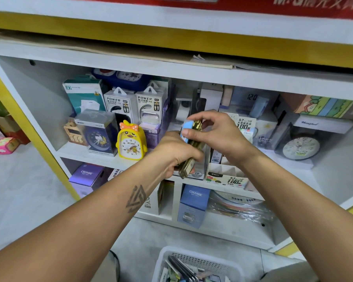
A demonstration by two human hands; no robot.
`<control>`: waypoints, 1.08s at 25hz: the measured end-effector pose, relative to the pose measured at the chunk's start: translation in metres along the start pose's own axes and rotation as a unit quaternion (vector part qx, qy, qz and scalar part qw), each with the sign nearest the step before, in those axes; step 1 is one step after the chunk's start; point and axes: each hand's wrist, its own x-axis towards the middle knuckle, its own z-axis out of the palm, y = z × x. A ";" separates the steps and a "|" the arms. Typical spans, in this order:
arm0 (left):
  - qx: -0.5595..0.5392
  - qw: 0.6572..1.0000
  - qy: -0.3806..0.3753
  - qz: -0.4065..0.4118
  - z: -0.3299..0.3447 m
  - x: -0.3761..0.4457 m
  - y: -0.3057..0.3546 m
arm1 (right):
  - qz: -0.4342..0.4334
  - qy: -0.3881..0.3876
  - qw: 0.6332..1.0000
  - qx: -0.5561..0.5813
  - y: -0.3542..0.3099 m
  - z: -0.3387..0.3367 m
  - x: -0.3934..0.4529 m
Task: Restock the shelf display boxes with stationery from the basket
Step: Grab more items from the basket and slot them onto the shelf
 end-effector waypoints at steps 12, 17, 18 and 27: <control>0.045 0.998 -0.028 -0.016 -0.011 0.001 -0.005 | 0.058 -0.013 0.984 0.169 0.000 0.005 0.009; 0.010 0.999 -0.010 -0.034 -0.024 0.001 -0.006 | 0.101 0.038 0.931 0.348 0.001 0.008 0.016; 0.007 0.999 -0.005 -0.045 -0.027 0.000 -0.006 | 0.103 0.053 0.920 0.375 0.002 0.006 0.018; -0.111 0.988 0.077 -0.069 -0.070 0.006 0.002 | 0.009 -0.014 1.000 0.019 0.020 -0.009 0.017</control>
